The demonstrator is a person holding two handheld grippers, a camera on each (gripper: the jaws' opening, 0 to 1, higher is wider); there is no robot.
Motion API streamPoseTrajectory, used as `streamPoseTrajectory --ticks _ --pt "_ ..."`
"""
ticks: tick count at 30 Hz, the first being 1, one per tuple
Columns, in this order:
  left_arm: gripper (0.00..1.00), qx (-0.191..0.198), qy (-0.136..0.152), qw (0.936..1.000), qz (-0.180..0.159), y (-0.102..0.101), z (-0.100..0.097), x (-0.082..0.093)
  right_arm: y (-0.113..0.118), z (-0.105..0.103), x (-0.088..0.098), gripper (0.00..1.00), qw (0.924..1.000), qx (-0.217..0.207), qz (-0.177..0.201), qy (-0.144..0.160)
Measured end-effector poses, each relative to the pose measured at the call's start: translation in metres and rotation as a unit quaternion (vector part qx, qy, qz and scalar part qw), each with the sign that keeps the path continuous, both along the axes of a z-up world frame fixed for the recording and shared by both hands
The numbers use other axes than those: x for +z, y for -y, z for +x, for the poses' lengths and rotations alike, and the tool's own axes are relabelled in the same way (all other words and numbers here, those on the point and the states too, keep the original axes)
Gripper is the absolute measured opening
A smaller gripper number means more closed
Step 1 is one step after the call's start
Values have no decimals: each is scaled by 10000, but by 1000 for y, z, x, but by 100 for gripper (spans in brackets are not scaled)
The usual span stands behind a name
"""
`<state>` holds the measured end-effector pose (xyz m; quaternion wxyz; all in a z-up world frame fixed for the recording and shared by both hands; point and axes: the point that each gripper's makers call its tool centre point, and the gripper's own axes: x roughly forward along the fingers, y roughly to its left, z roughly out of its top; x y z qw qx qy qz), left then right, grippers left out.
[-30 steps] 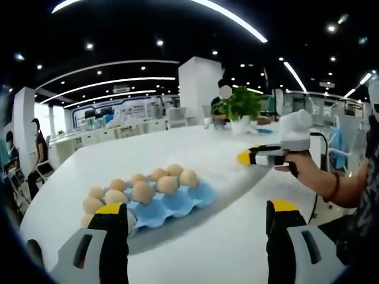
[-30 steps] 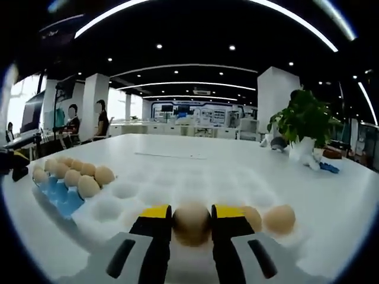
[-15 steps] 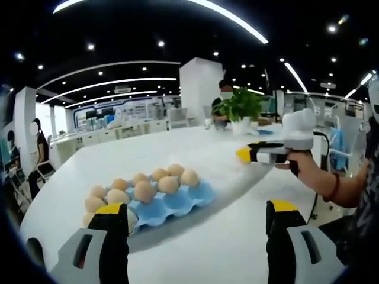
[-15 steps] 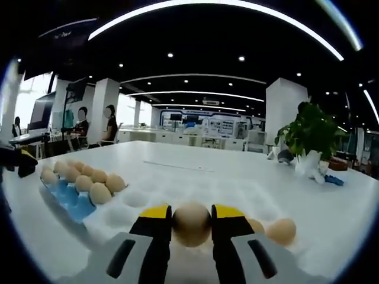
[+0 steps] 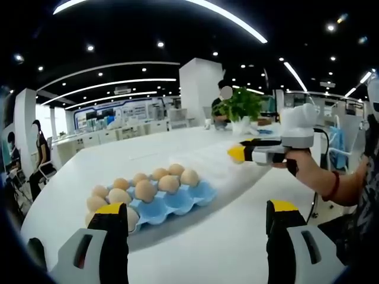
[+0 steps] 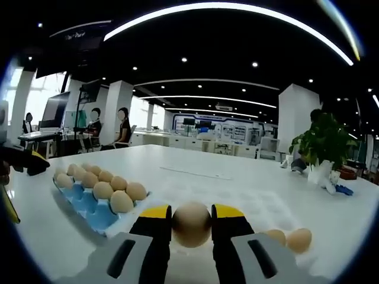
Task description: Place the egg into an empty slot of the egg tray after lifting it from the table, then release the egg inside the slot.
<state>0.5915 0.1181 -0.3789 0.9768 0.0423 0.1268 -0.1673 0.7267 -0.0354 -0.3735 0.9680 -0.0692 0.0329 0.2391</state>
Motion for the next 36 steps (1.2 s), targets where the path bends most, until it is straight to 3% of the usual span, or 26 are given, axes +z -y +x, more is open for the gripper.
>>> streamPoseTrajectory --ticks 22,34,36 --pt "99 153 -30 9999 -36 -14 -9 -4 -70 -21 7 27 9964 832 -98 124" --pt "99 240 -50 9997 -4 -25 -15 -5 -117 -39 9 27 9901 1380 -162 194" --pt "99 261 -49 9996 -8 -28 -16 -5 -131 -46 10 27 9862 1631 -168 243"
